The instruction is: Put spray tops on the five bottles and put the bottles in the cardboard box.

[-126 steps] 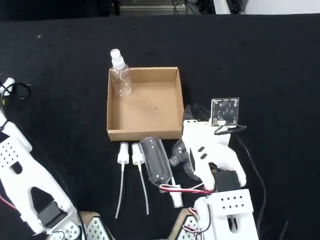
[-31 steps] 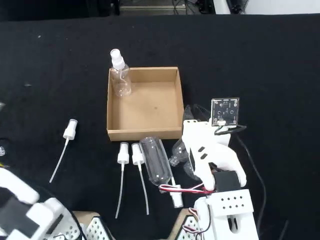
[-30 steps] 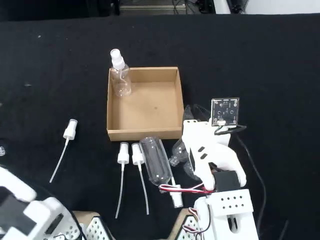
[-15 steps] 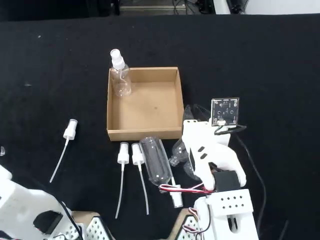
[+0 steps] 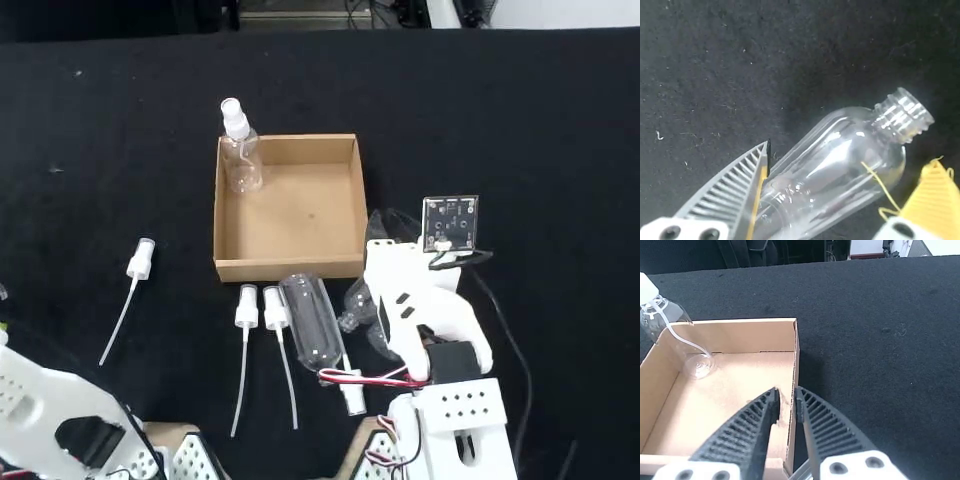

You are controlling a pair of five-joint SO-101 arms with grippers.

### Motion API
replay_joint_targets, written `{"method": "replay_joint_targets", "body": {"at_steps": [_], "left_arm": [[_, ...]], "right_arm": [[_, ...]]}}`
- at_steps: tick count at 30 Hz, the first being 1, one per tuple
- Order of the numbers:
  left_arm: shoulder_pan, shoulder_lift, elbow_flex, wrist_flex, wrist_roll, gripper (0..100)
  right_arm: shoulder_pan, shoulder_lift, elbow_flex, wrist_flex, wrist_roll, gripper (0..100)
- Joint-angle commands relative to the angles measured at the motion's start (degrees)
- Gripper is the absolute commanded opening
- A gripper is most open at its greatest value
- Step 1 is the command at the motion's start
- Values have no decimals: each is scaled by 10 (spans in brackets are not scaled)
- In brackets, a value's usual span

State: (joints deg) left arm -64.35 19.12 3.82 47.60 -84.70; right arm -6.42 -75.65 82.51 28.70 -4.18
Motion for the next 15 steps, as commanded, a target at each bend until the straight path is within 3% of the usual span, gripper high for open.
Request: {"method": "replay_joint_targets", "body": {"at_steps": [1,9,12,15], "left_arm": [[6,-8,-35,39,-117,402],[27,-53,-51,211,-116,45],[36,-70,-51,258,-102,41],[53,-85,-51,305,-37,35]], "right_arm": [[10,-9,-1,-18,4,53],[10,-9,-1,-18,4,53],[10,-9,-1,-18,4,53],[10,-9,-1,-18,4,53]]}}
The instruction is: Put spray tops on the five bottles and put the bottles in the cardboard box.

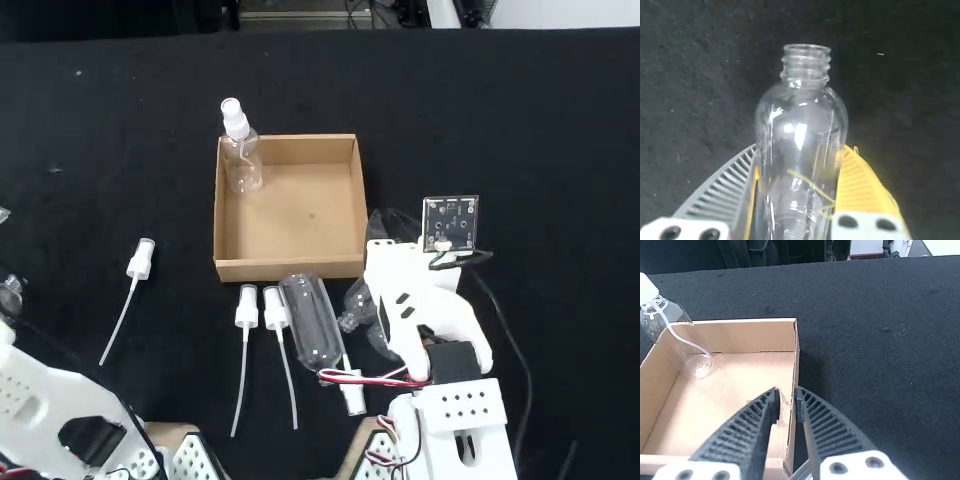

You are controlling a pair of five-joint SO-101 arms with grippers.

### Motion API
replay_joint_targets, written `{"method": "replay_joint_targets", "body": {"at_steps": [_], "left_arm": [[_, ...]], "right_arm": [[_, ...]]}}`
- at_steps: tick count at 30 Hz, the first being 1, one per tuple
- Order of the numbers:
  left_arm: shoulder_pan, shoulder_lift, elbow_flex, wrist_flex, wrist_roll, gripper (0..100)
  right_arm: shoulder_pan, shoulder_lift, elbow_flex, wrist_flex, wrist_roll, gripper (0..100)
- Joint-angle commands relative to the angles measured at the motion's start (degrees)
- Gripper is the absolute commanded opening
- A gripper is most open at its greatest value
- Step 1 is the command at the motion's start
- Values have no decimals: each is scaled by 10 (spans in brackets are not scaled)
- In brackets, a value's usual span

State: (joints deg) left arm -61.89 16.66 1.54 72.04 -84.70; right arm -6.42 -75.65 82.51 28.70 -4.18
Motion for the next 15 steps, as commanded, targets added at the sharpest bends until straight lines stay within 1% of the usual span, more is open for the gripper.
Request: {"method": "replay_joint_targets", "body": {"at_steps": [1,4,5,9,10,13,15], "left_arm": [[37,-63,-29,70,-9,38],[58,-63,-29,71,76,58],[61,-63,-29,73,82,94],[60,-63,-29,76,72,327],[60,-63,-29,76,72,358],[65,-69,-34,71,62,342],[83,-69,-35,76,52,334]], "right_arm": [[10,-9,-1,-18,4,53],[10,-9,-1,-18,4,53],[10,-9,-1,-18,4,53],[10,-9,-1,-18,4,53],[10,-9,-1,-18,4,53],[10,-9,-1,-18,4,53],[10,-9,-1,-18,4,53]]}}
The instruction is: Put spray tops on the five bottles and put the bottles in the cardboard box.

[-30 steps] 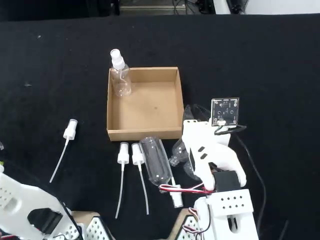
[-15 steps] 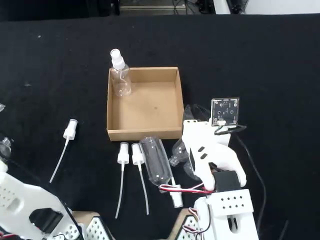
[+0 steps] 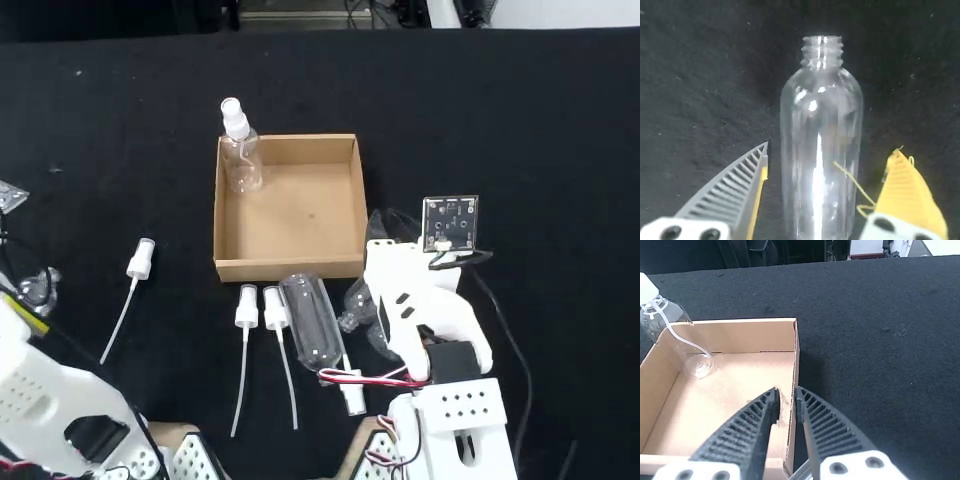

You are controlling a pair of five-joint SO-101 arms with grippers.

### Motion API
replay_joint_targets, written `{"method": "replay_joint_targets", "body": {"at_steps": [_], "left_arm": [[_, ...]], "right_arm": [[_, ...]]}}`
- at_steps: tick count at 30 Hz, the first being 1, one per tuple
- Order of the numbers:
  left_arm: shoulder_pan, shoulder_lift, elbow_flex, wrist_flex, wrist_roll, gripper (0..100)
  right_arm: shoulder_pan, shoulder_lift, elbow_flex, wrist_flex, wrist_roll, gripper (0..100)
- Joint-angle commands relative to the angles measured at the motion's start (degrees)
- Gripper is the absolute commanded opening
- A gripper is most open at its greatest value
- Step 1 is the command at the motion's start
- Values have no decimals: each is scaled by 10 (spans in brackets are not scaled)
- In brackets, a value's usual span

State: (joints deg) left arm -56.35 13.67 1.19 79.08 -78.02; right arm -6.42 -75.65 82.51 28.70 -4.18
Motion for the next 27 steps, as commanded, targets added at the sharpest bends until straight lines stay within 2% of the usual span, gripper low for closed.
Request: {"method": "replay_joint_targets", "body": {"at_steps": [1,10,20,24,27], "left_arm": [[36,-40,-30,6,-14,334],[115,-33,-24,-23,16,334],[92,-33,-13,-27,7,336],[92,-33,32,-31,-30,333],[85,-39,64,-77,-35,333]], "right_arm": [[10,-9,-1,-18,4,53],[10,-9,-1,-18,4,53],[10,-9,-1,-18,4,53],[10,-9,-1,-18,4,53],[10,-9,-1,-18,4,53]]}}
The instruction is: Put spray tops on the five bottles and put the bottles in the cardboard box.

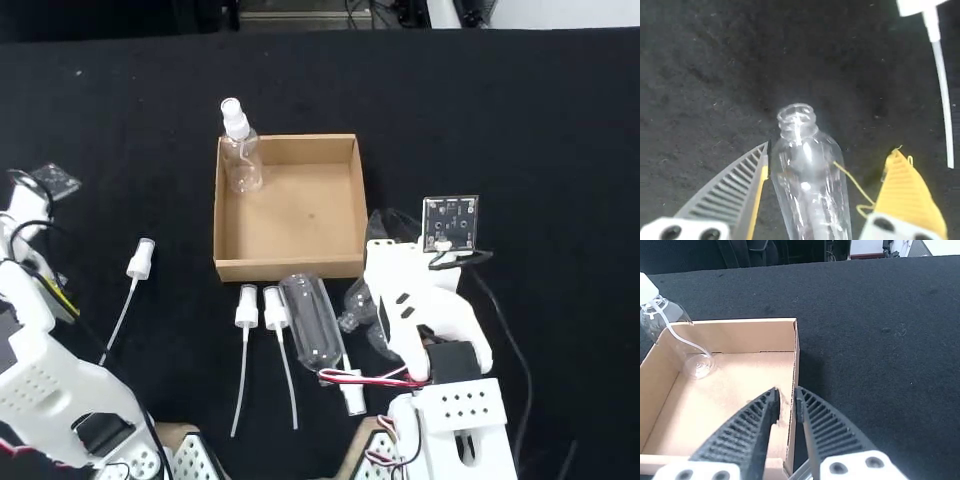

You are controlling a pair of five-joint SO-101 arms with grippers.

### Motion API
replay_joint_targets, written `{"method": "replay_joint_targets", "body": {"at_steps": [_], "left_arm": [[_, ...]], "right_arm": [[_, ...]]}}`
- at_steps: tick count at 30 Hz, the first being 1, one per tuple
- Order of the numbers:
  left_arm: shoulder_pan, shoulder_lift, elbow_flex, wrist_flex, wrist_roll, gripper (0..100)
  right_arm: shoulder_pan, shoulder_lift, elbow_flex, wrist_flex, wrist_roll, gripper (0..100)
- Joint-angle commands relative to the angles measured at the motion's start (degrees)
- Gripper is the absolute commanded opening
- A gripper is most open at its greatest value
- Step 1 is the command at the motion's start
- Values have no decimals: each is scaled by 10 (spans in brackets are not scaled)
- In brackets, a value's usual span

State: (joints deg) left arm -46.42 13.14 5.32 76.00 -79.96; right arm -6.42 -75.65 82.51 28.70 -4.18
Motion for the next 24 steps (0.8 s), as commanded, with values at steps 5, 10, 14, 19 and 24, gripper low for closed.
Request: {"method": "replay_joint_targets", "body": {"at_steps": [5,10,14,19,24], "left_arm": [[-24,-34,48,-91,-16,334],[-26,-34,46,-91,-16,334],[-44,-34,44,-91,-47,333],[-58,-33,44,-91,-60,333],[-56,-33,44,-91,-59,333]], "right_arm": [[10,-9,-1,-18,4,53],[10,-9,-1,-18,4,53],[10,-9,-1,-18,4,53],[9,-9,-1,-18,4,53],[9,-9,-1,-18,4,53]]}}
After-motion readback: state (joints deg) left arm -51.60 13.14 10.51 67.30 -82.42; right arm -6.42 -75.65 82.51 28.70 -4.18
